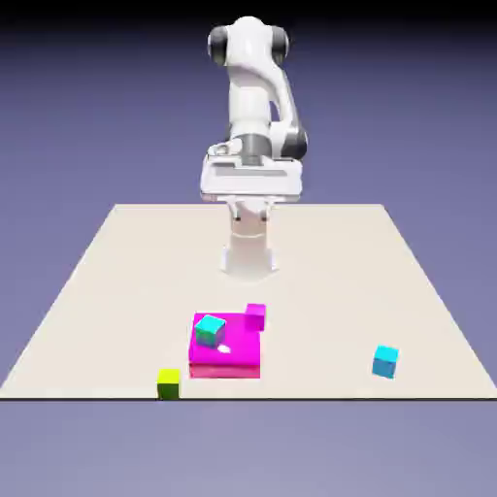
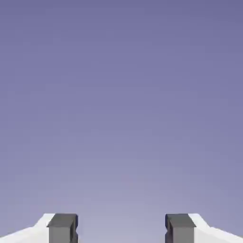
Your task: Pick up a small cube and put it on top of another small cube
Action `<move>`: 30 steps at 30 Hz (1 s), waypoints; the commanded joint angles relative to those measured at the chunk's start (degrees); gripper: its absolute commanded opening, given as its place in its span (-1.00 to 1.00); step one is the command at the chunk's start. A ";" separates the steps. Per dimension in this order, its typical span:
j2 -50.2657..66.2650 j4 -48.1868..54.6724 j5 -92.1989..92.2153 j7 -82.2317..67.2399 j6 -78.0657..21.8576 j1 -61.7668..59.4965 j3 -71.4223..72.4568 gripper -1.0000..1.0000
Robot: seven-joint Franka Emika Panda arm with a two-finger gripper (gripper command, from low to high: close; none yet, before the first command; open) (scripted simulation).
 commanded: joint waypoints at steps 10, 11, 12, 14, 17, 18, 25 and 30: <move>20.77 16.25 10.78 12.57 -16.76 -8.73 -0.29 0.00; 22.84 17.88 11.86 13.83 -18.43 -9.61 -0.32 0.00; 24.92 19.50 12.94 15.08 -20.11 -10.48 -0.35 0.00; 29.07 22.75 15.09 17.60 -23.46 -12.23 -0.40 0.00; 35.30 27.63 18.33 21.37 -28.49 -14.85 -0.49 0.00; 37.38 29.25 19.40 22.62 -30.16 -15.72 -0.52 0.00; 51.91 40.63 26.95 31.42 -41.89 -21.84 -0.72 0.00; 62.30 48.75 32.34 37.71 -50.27 -26.20 -0.86 0.00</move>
